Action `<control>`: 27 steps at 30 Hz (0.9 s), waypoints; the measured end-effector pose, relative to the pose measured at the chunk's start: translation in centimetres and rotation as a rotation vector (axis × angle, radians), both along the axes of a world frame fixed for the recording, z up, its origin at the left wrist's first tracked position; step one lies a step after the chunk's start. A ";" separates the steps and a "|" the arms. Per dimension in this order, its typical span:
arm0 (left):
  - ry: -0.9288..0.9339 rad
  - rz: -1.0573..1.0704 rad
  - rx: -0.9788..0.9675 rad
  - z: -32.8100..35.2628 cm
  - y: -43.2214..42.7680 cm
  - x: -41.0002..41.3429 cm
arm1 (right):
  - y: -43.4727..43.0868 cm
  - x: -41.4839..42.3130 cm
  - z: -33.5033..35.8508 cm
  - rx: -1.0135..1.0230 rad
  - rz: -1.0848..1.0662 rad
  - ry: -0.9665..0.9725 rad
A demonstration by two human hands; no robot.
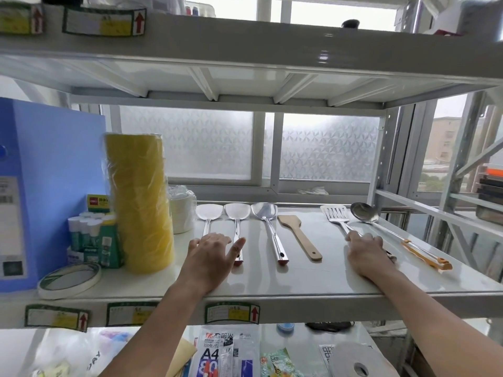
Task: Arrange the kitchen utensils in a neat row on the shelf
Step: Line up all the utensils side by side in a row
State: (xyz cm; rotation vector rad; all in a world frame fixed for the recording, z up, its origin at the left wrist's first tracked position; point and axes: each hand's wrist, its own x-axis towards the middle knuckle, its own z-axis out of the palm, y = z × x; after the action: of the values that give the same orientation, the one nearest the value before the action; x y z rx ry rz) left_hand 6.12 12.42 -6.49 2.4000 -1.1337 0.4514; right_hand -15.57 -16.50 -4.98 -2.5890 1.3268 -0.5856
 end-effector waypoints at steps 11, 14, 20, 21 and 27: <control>-0.008 -0.005 -0.012 0.3 0.2 0.0 | 0.3 0.2 0.0 0.030 0.107 -0.089; -0.006 -0.004 -0.019 0.2 0.2 -0.1 | 0.2 0.1 -0.2 0.029 0.141 -0.089; -0.001 -0.004 -0.020 0.4 0.5 0.0 | -0.8 0.8 -0.6 -0.001 0.185 -0.067; -0.002 -0.004 -0.020 0.4 0.5 0.0 | -1.0 1.0 -0.7 0.000 0.191 -0.062; -0.001 0.003 -0.031 0.7 0.7 0.0 | -2.2 1.8 -1.1 -0.034 0.225 -0.052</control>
State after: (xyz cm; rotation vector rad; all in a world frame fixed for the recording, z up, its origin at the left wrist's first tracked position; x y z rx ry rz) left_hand 6.16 13.15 -5.77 2.3753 -1.1153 0.4679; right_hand -13.80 -18.67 -6.08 -2.6804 0.9998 -0.6357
